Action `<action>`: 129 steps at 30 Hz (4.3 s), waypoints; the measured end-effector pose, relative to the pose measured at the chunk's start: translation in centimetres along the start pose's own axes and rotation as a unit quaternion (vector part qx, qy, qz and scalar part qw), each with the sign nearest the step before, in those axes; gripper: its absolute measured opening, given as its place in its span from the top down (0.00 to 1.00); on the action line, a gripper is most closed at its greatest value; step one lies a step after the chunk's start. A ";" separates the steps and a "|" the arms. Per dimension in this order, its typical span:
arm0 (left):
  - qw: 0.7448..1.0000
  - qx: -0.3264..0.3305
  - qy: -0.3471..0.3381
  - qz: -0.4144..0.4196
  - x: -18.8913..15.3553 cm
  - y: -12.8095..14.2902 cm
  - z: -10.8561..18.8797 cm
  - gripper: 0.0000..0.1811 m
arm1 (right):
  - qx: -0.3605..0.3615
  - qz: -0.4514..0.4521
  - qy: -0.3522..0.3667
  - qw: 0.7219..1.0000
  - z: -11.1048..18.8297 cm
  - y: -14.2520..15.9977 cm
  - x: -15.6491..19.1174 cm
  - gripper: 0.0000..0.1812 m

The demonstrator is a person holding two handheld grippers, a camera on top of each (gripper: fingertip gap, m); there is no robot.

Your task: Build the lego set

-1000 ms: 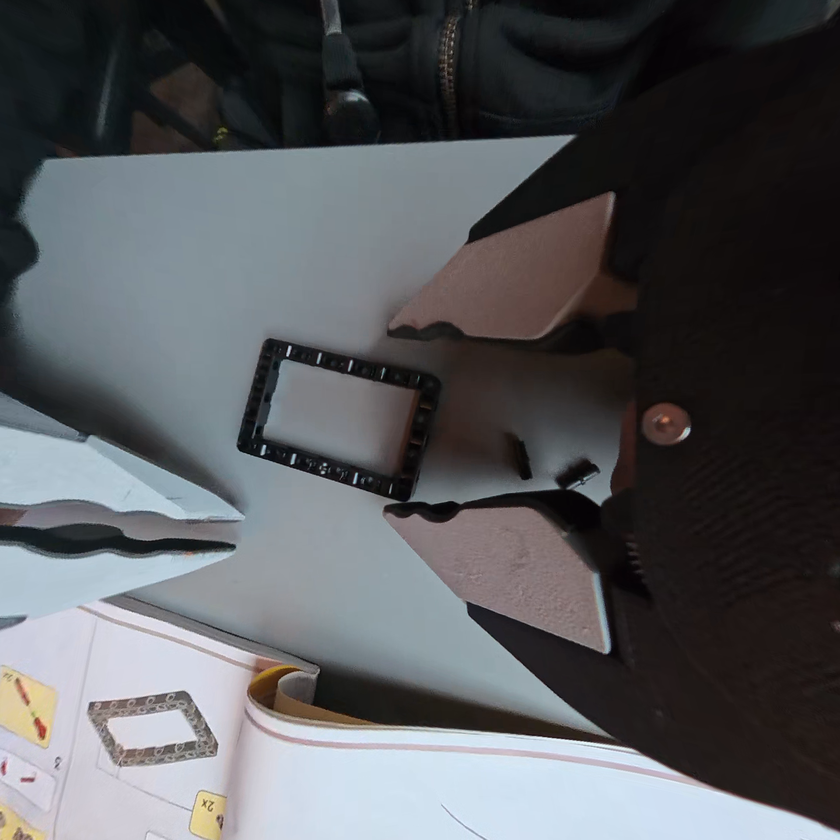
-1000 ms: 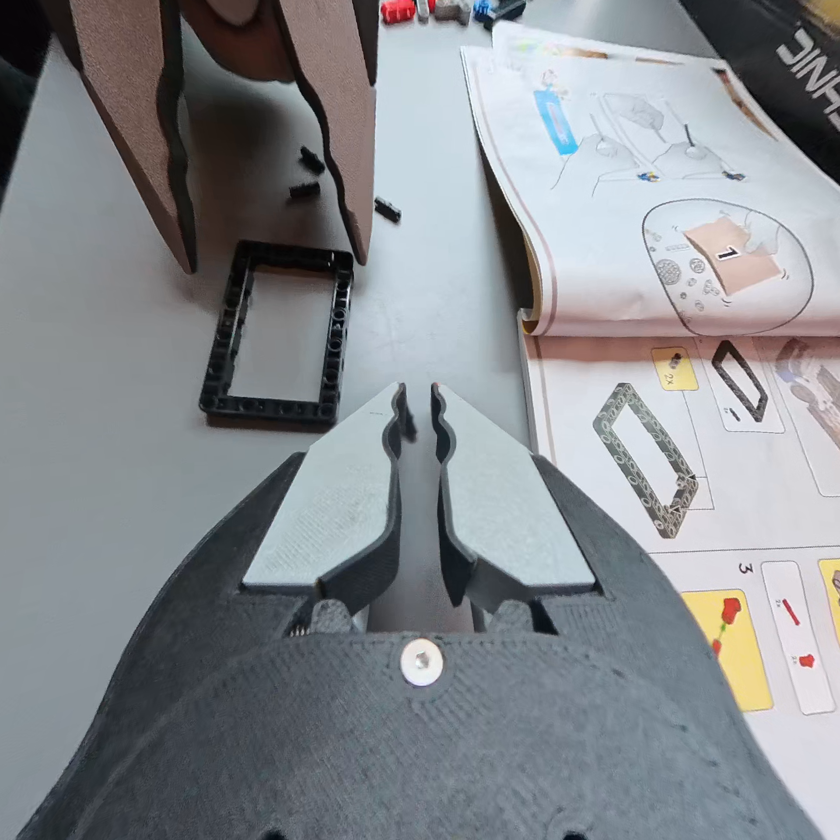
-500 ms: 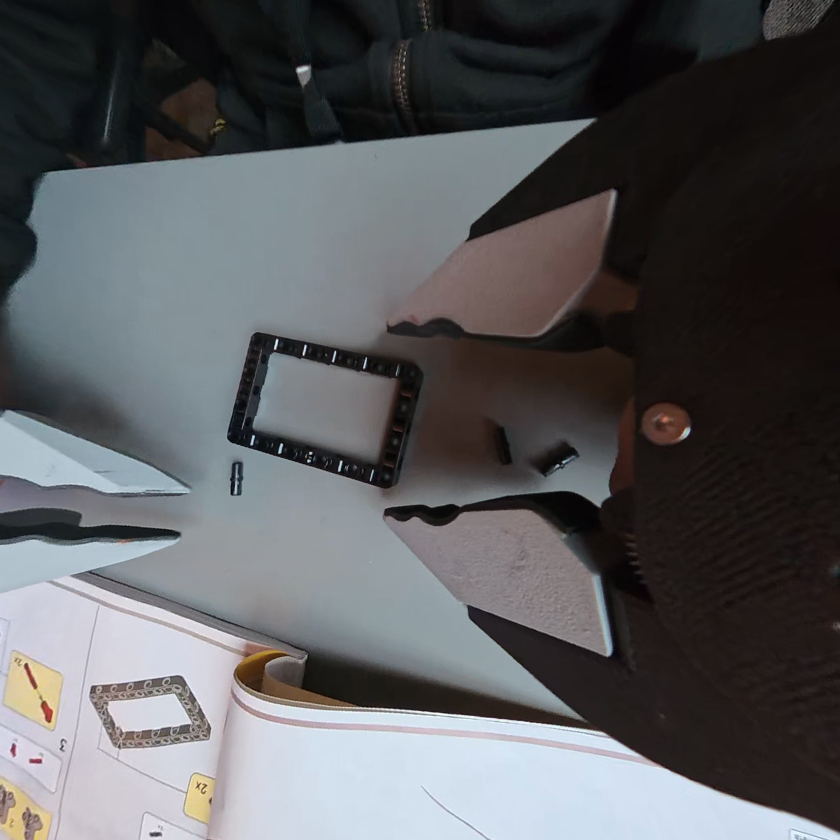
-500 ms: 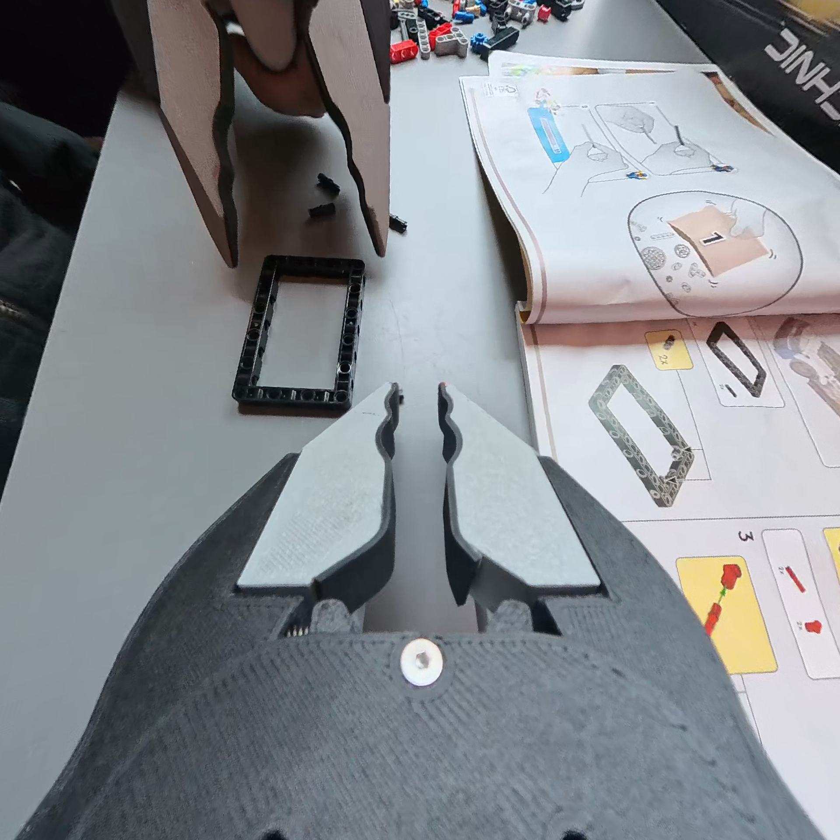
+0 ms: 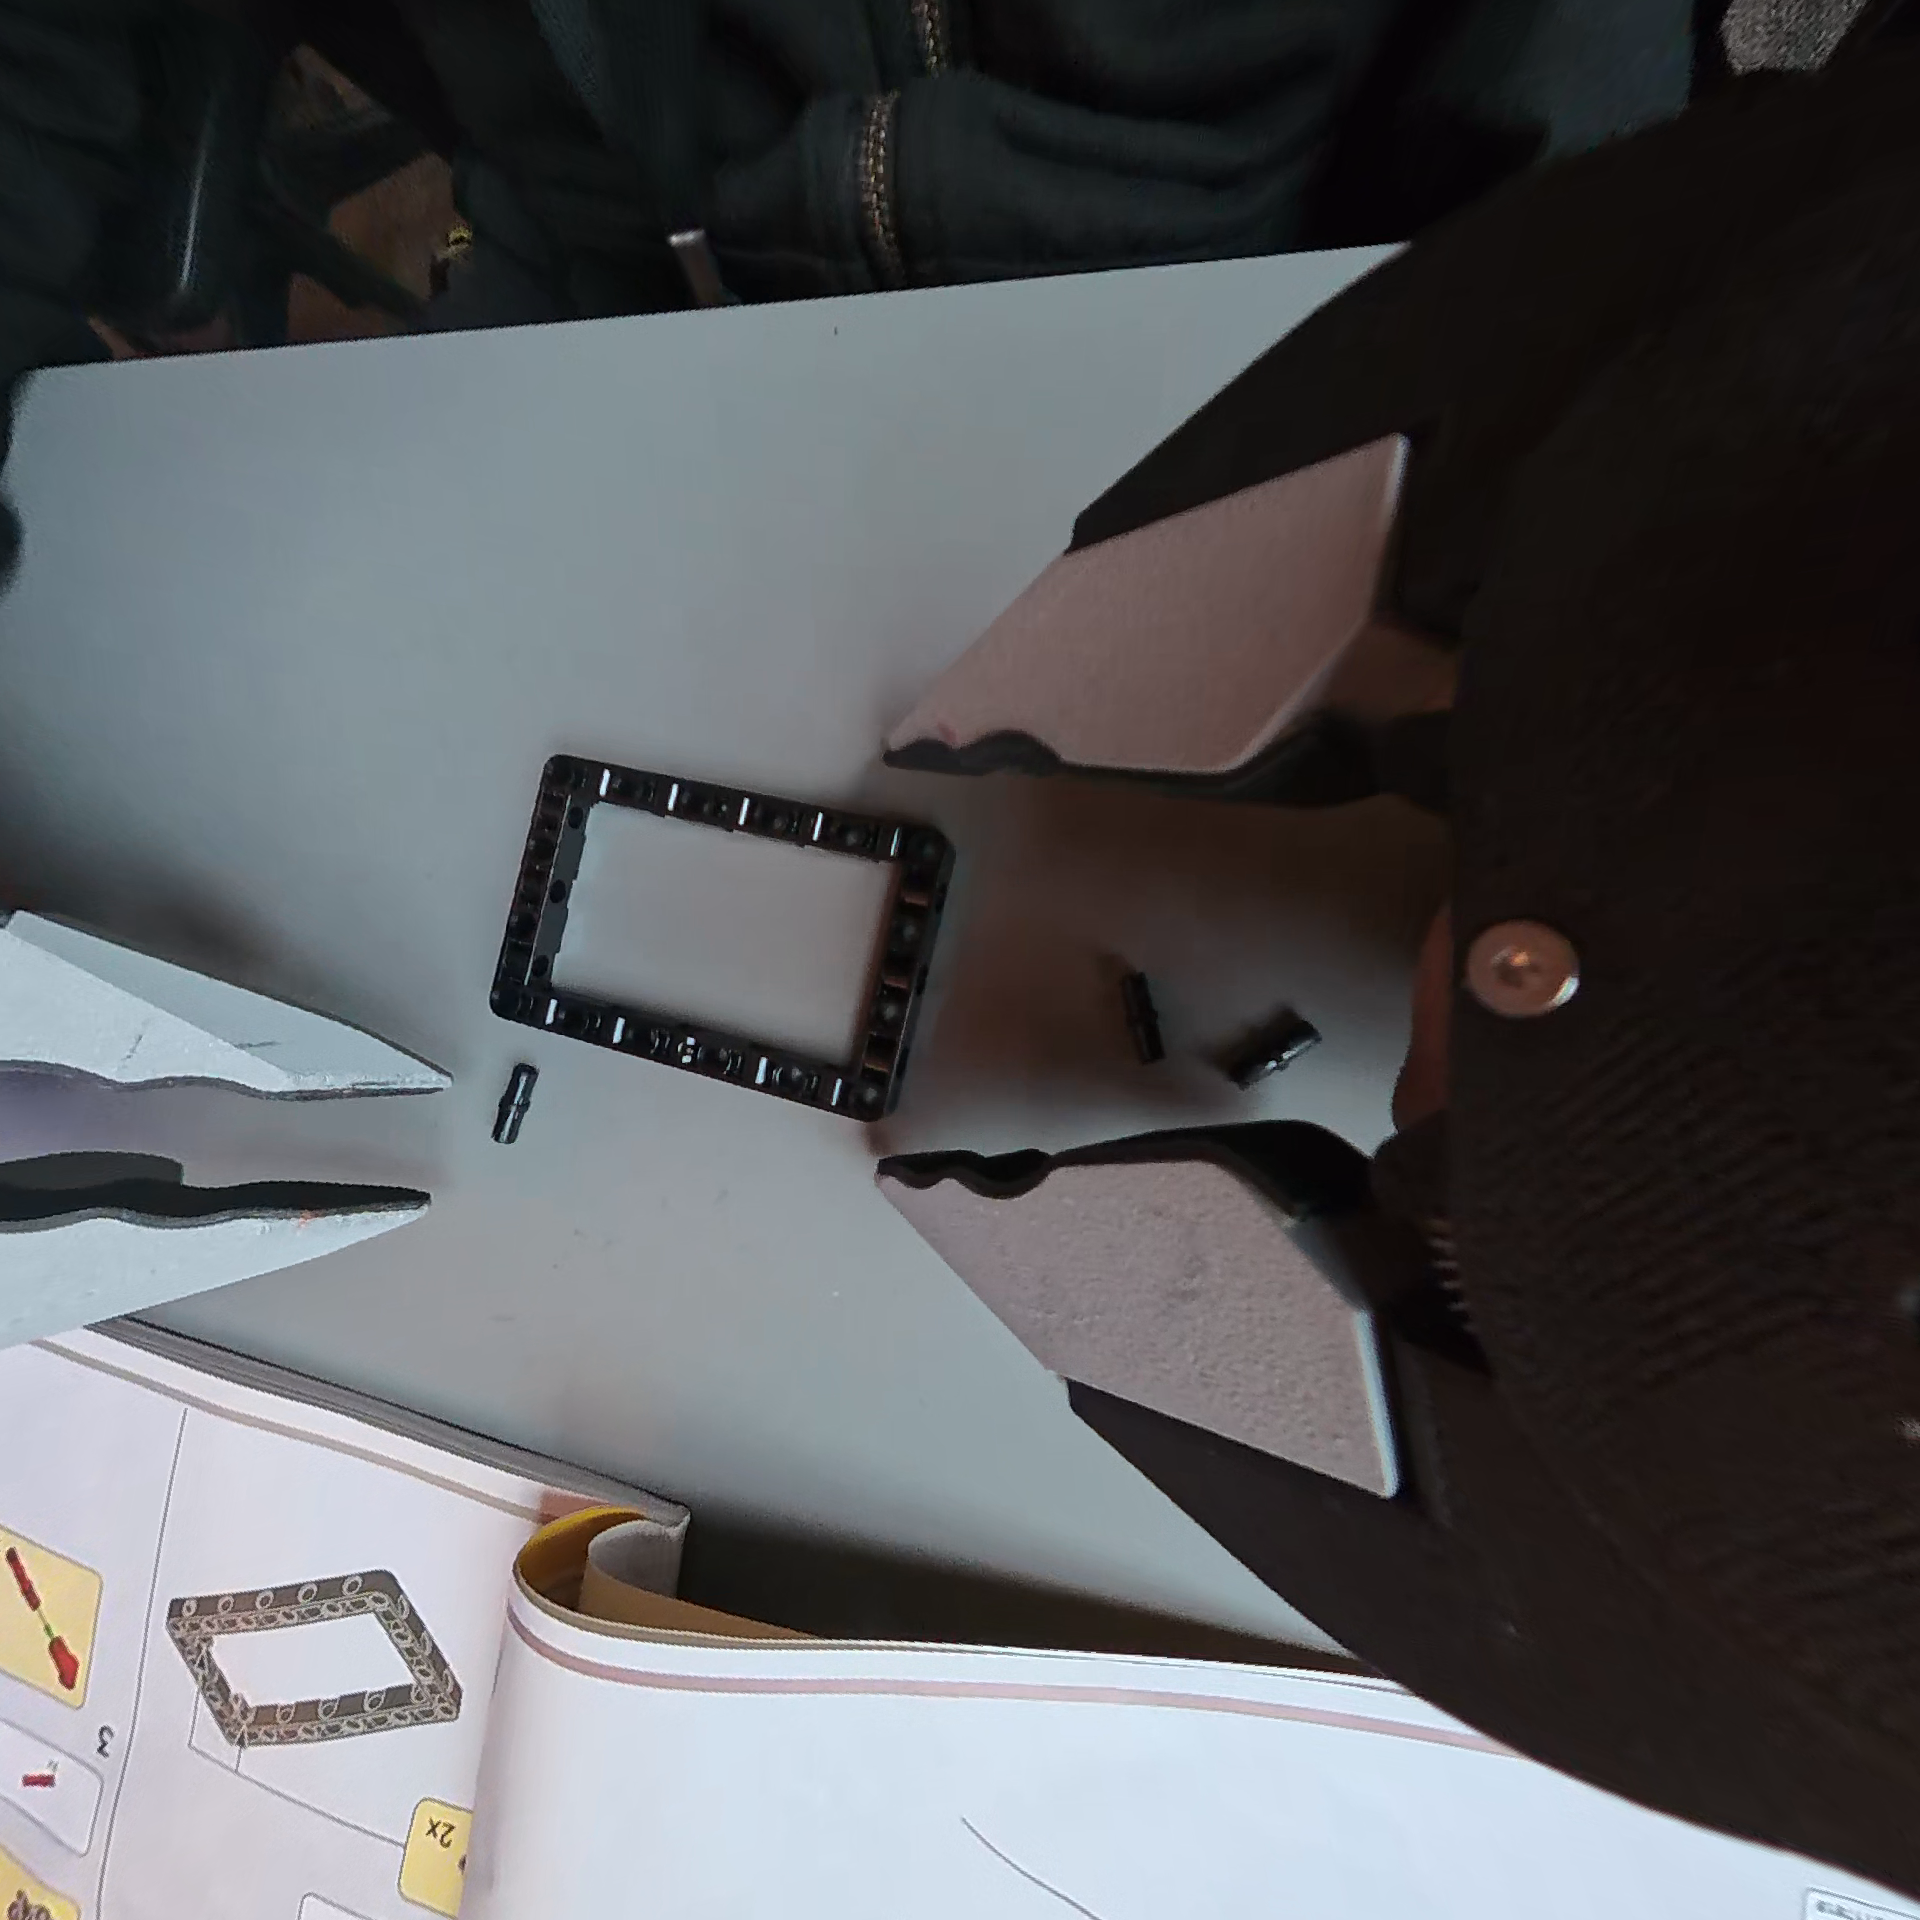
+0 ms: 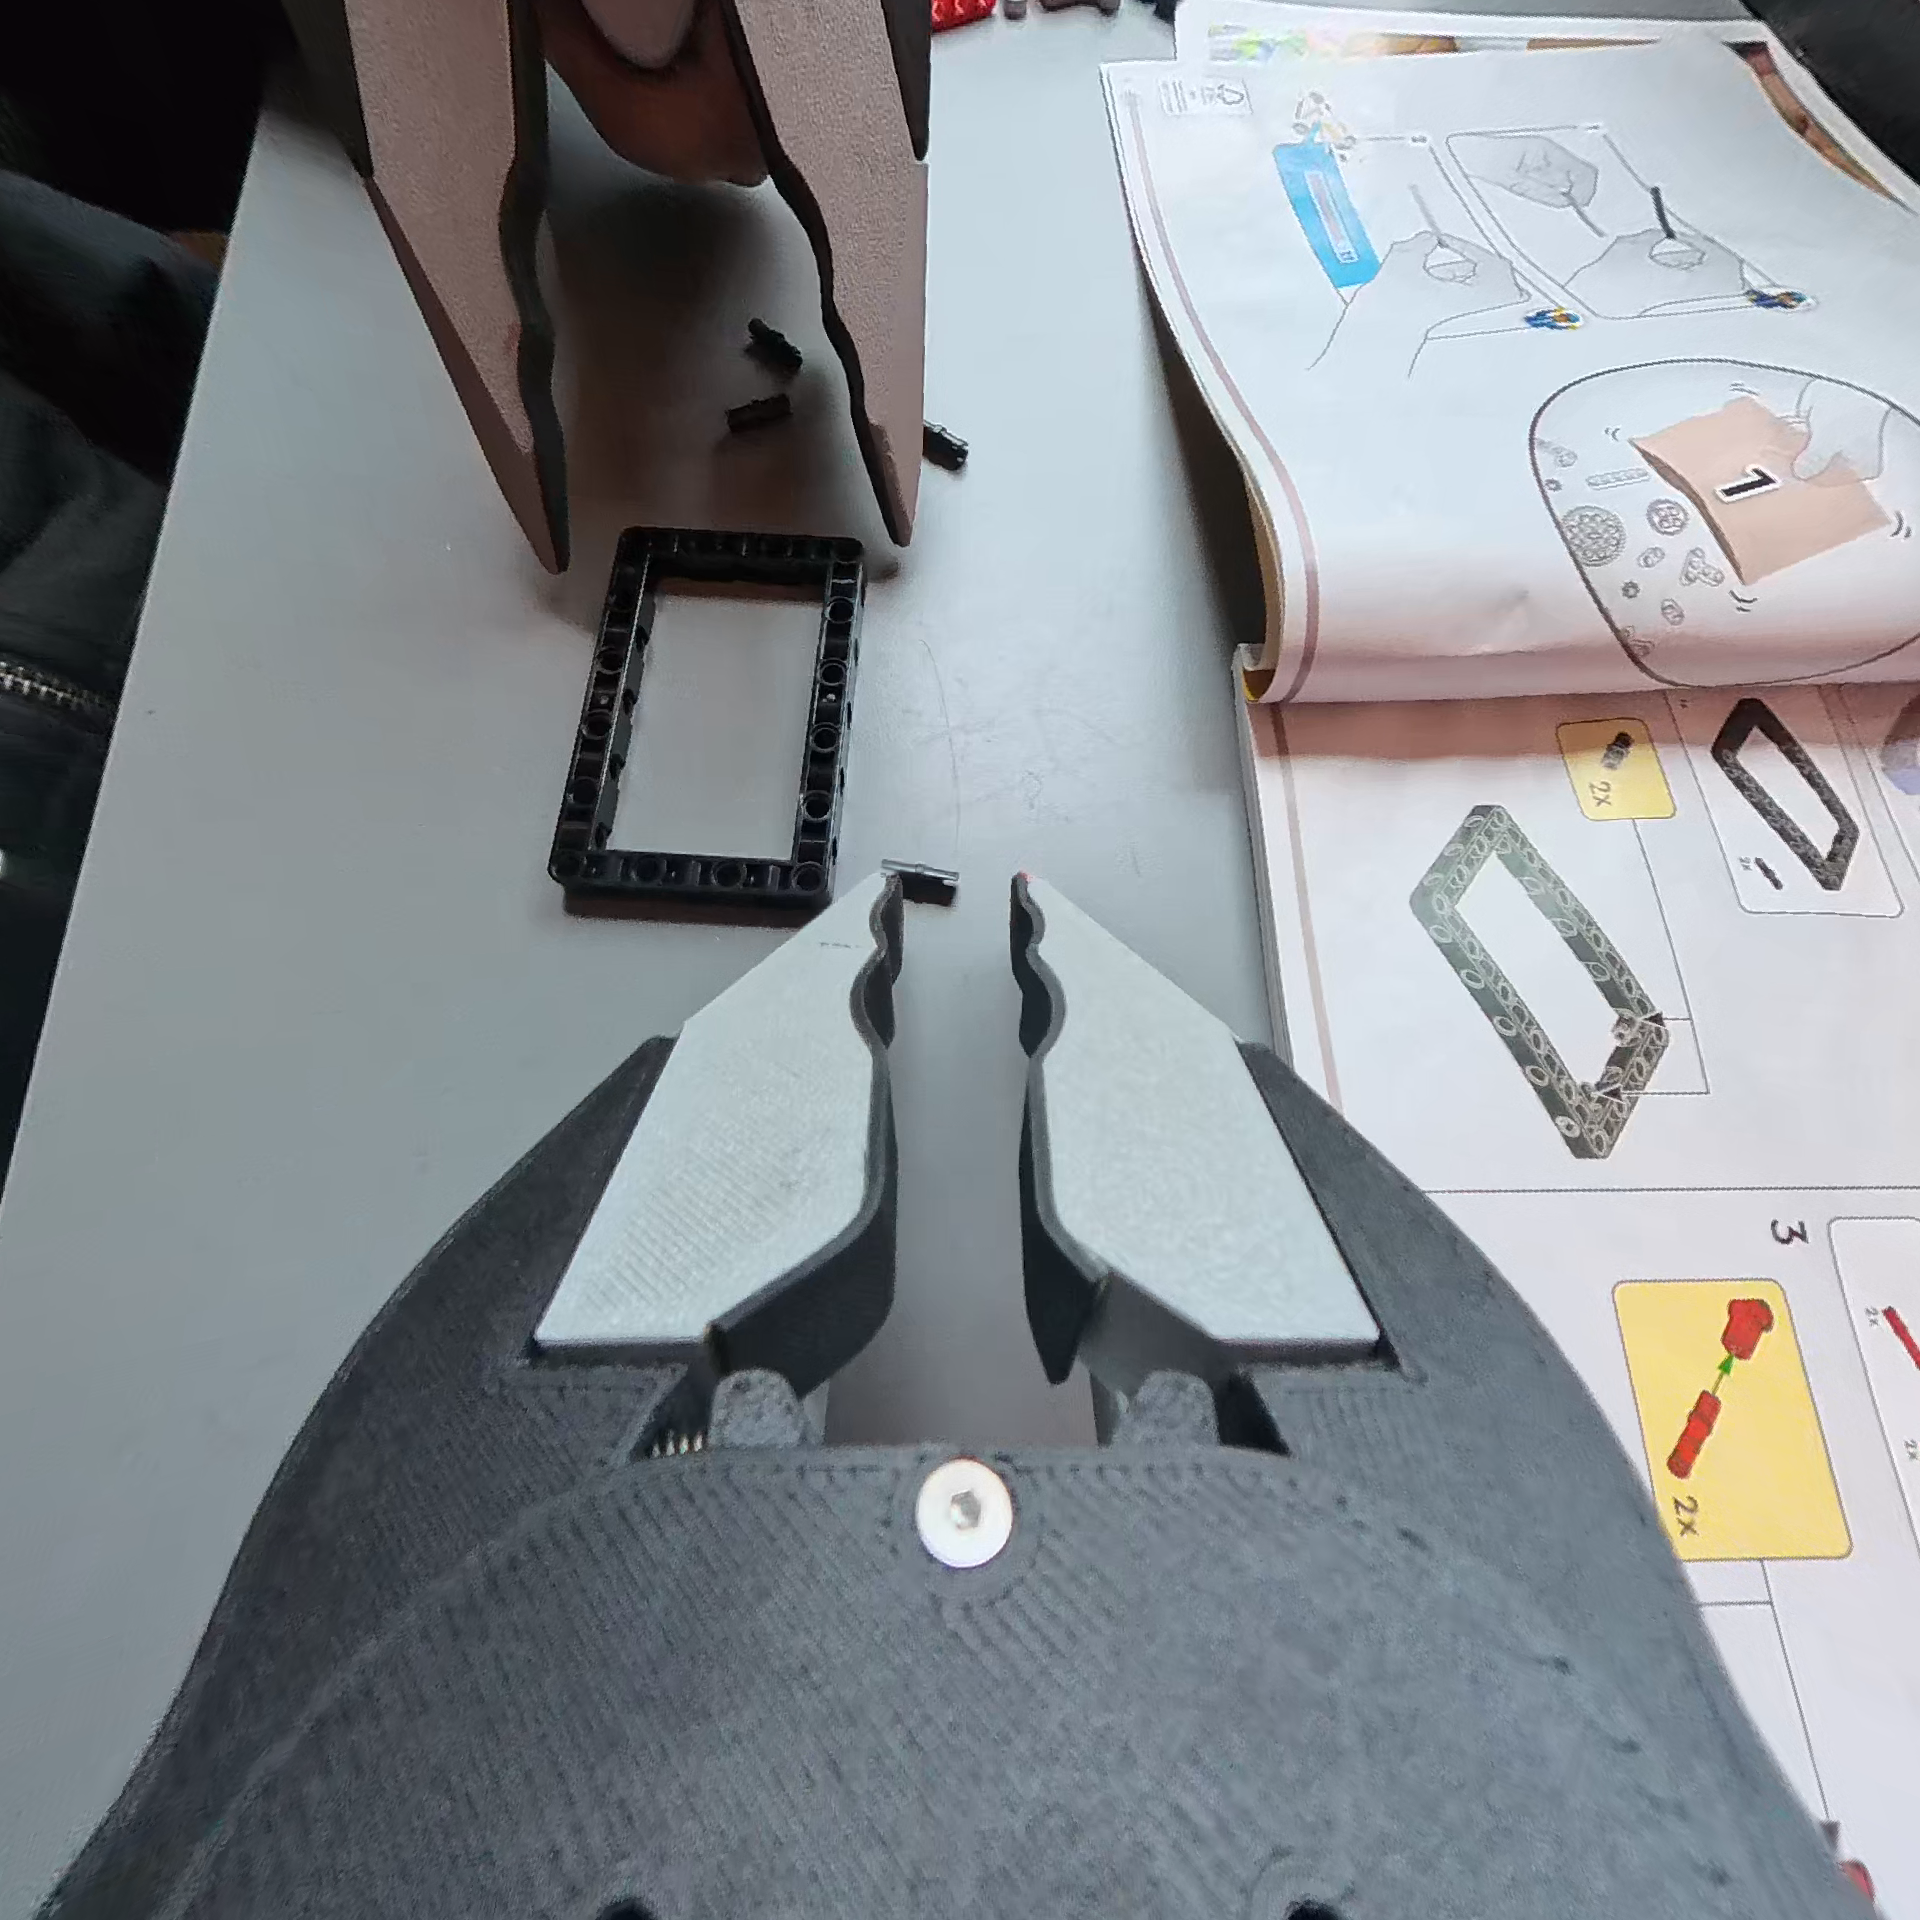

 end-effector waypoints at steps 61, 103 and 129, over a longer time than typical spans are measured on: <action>1.000 0.009 -0.017 -0.015 -0.4 -0.1 -0.5 0.69 | 0.017 0.042 -0.020 0.999 -0.8 0.3 0.9 1.00; 1.000 0.012 -0.015 -0.020 -0.8 -0.2 -0.5 0.67 | 0.022 0.039 0.002 0.999 -1.8 -0.4 0.8 1.00; 0.998 -0.051 0.027 -0.009 -1.2 -1.5 1.5 0.63 | -0.013 0.024 -0.010 1.000 -1.0 -0.9 0.6 0.97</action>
Point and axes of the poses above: each gripper's, where its closed fingertips meet, z back along the fingers, y out of its underside, x = y × z across the jaws, the point moved 4 cm from there along z, back along the fingers, and after that the axes turned 6 degrees about x, right-handed, at the moved point
